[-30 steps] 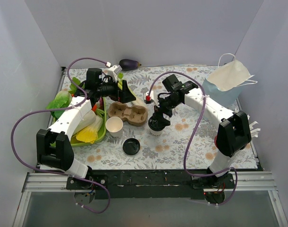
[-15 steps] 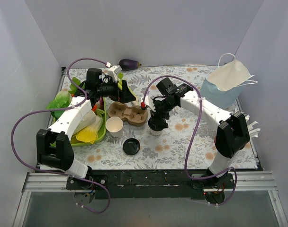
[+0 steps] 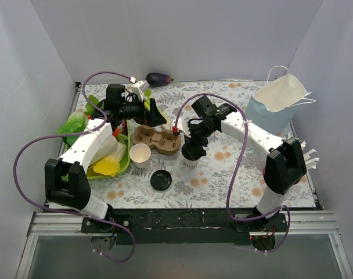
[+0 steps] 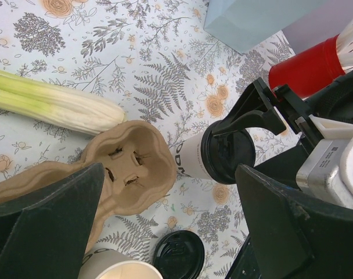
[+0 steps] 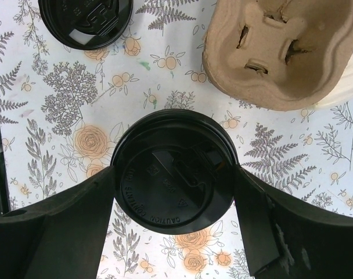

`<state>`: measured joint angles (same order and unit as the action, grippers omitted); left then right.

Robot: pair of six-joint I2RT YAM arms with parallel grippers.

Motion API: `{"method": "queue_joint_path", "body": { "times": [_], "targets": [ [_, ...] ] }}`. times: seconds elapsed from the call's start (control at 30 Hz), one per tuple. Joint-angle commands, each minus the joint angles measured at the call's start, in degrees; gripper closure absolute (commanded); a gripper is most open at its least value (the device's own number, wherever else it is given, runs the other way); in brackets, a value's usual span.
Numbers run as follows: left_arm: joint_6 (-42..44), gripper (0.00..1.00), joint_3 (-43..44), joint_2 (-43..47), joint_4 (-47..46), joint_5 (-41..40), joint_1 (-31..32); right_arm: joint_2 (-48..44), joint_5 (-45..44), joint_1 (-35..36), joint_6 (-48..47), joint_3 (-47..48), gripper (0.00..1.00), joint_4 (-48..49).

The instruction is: Pack the takeout coffee

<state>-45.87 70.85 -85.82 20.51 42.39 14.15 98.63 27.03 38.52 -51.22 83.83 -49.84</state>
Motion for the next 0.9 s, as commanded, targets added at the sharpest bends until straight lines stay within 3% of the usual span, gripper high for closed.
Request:
{"method": "queue_joint_path", "body": {
  "times": [0.0,0.33,0.67,0.87],
  "targets": [
    [0.78,0.02,0.51,2.94,-0.21,-1.17,0.26,-2.47,0.66,1.20,-0.90,-0.34,0.24,-1.75],
    [3.06,0.02,1.75,5.84,3.12,-4.60,-0.97,0.06,-1.62,2.17,2.88,4.40,0.26,-0.43],
    [3.50,0.02,-0.19,8.65,3.74,-5.13,-2.55,10.78,-2.85,-5.91,5.52,18.11,0.28,-1.31],
    [4.38,0.02,0.17,8.65,4.71,-5.39,-3.08,20.10,-3.56,-8.02,7.10,31.82,0.28,-2.54]
  ]
}}
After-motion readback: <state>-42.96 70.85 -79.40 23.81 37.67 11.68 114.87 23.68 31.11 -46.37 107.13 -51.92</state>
